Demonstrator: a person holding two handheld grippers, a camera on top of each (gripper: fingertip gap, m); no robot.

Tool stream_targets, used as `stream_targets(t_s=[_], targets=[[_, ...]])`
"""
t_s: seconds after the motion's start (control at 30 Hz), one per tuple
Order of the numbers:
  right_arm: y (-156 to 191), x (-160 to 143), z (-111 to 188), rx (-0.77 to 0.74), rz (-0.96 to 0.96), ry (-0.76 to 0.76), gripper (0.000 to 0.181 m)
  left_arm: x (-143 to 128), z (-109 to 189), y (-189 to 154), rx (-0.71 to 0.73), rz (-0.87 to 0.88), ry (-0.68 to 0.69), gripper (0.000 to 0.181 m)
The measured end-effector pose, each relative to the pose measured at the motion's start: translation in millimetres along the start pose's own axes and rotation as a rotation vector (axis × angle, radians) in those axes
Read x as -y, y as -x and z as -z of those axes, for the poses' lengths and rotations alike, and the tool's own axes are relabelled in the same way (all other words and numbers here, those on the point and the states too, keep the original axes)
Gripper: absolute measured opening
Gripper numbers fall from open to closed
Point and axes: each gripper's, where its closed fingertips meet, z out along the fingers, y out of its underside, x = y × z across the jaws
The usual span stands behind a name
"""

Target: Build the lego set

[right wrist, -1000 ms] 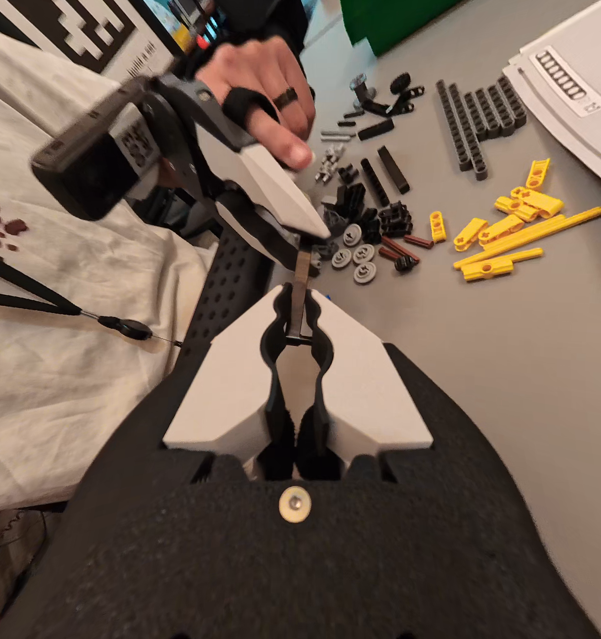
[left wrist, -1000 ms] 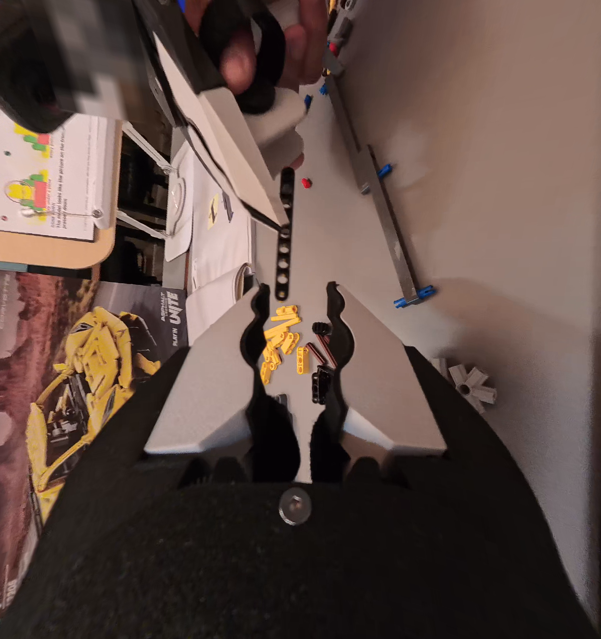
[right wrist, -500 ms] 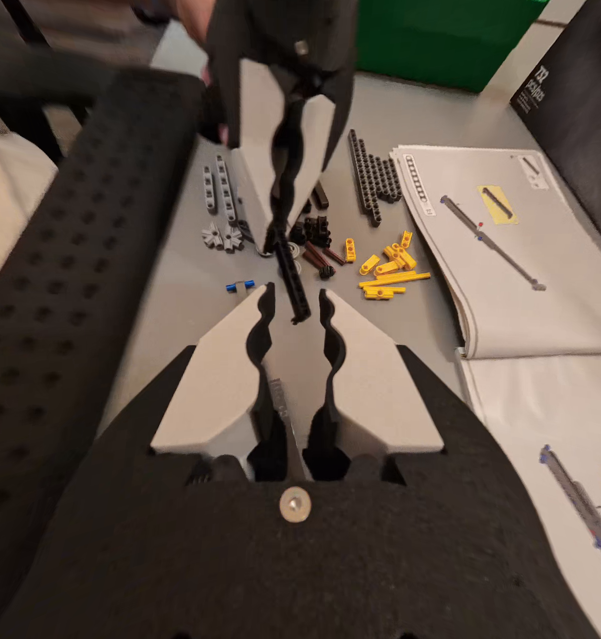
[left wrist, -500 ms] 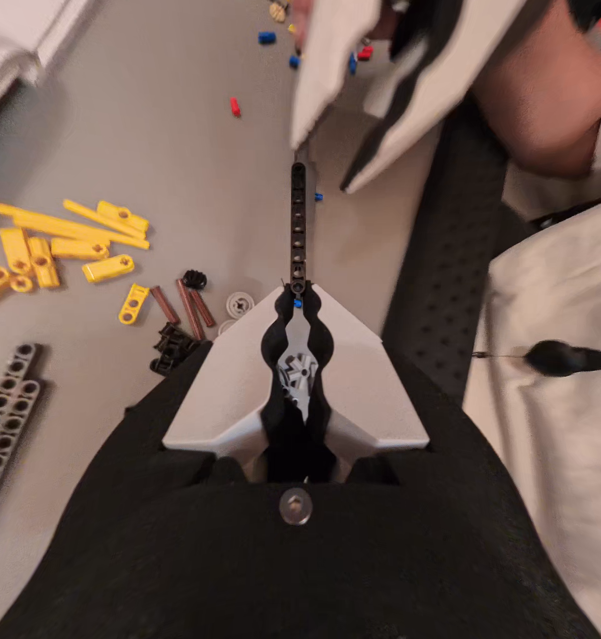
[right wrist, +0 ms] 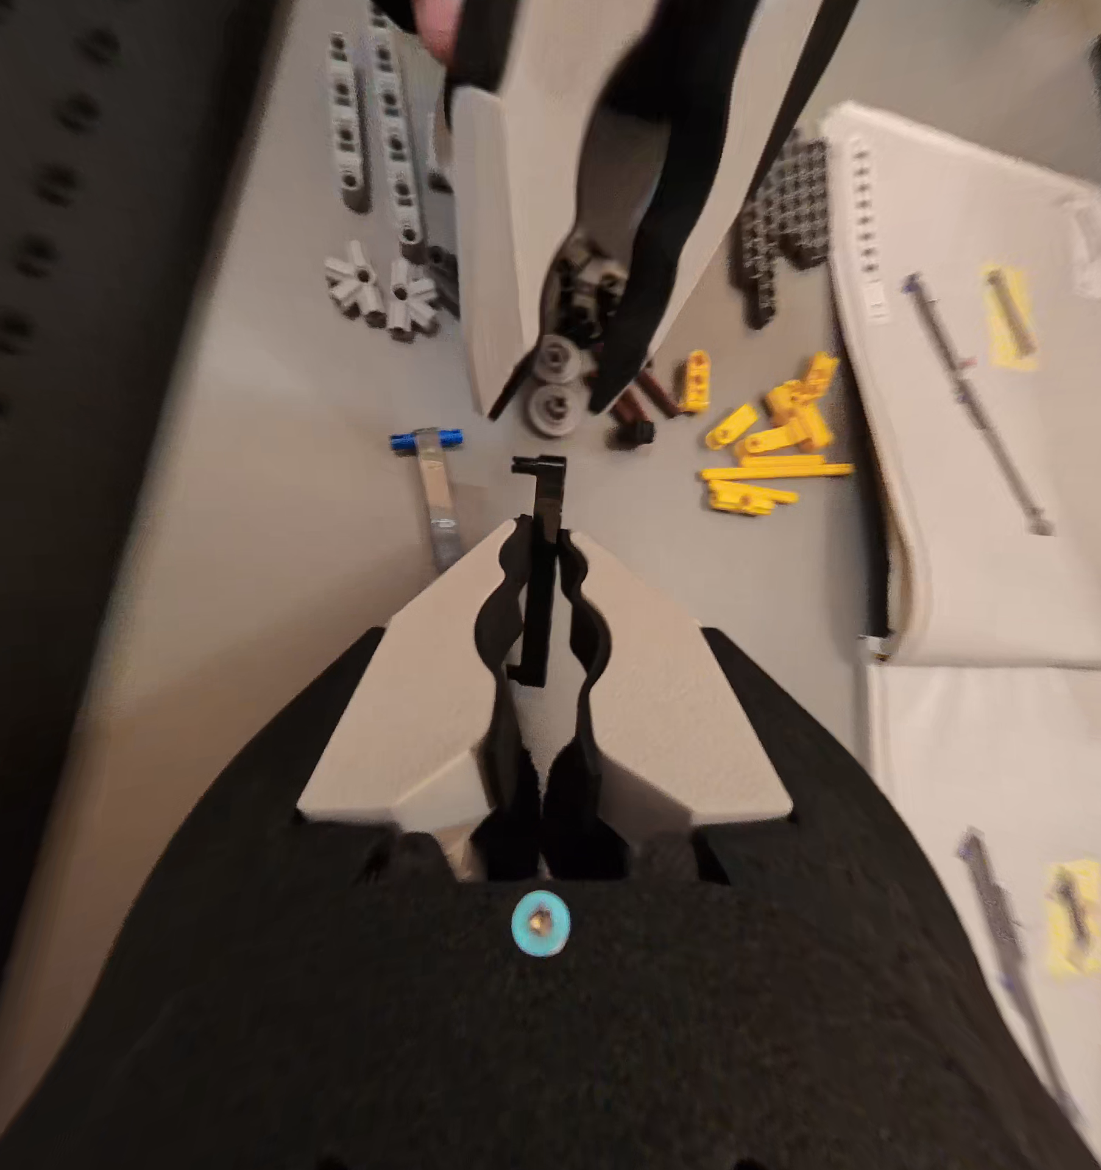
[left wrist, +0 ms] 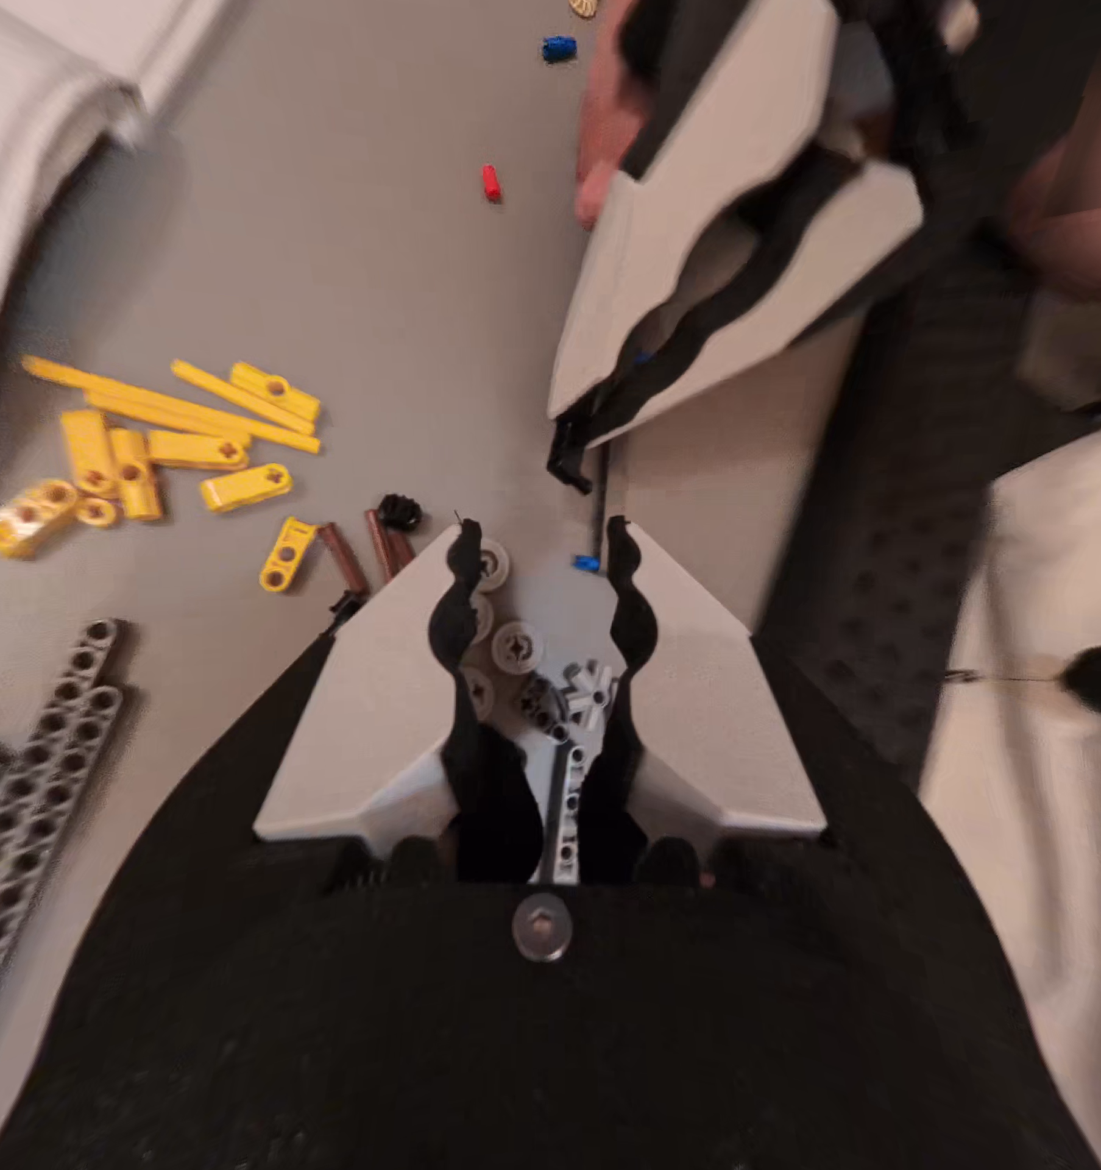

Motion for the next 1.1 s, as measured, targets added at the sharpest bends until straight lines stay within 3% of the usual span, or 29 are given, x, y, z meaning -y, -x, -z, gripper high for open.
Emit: stream_targets(t_s=[0.1,0.17,0.23,0.47,0.67,0.77,0.93,1.03,1.1], targets=[[14,-8,-6,0.146,-0.014,0.023,0.008,-18,-3,-12,0.165,-0.256,-0.003,0.042],[16,-10,-10,0.198,0.004,0.033,0.008,-27,-9,-13,0.280,-0.327,0.031,0.045],[15,-12,-16,0.237,0.005,0.066,0.008,-29,-15,-13,0.333,-0.326,0.033,0.049],[20,-6,-17,0.377,-0.081,0.057,0.009,-23,-24,-8,0.400,-0.241,-0.025,0.032],[22,-4,-18,0.333,-0.126,0.037,0.008,-23,-19,-1,0.525,-0.123,-0.054,0.030],[23,-6,-16,0.331,-0.197,0.052,0.010,-24,-20,-2,0.539,-0.081,-0.056,0.020],[25,-3,-4,0.317,-0.268,0.034,0.036,-24,-23,-5,0.529,-0.089,-0.053,0.010],[19,-6,0,0.173,-0.247,0.076,0.038,-24,-22,-4,0.521,-0.066,-0.055,0.007],[25,0,8,0.118,-0.271,0.053,0.029,-24,-22,-3,0.530,-0.065,-0.054,0.007]])
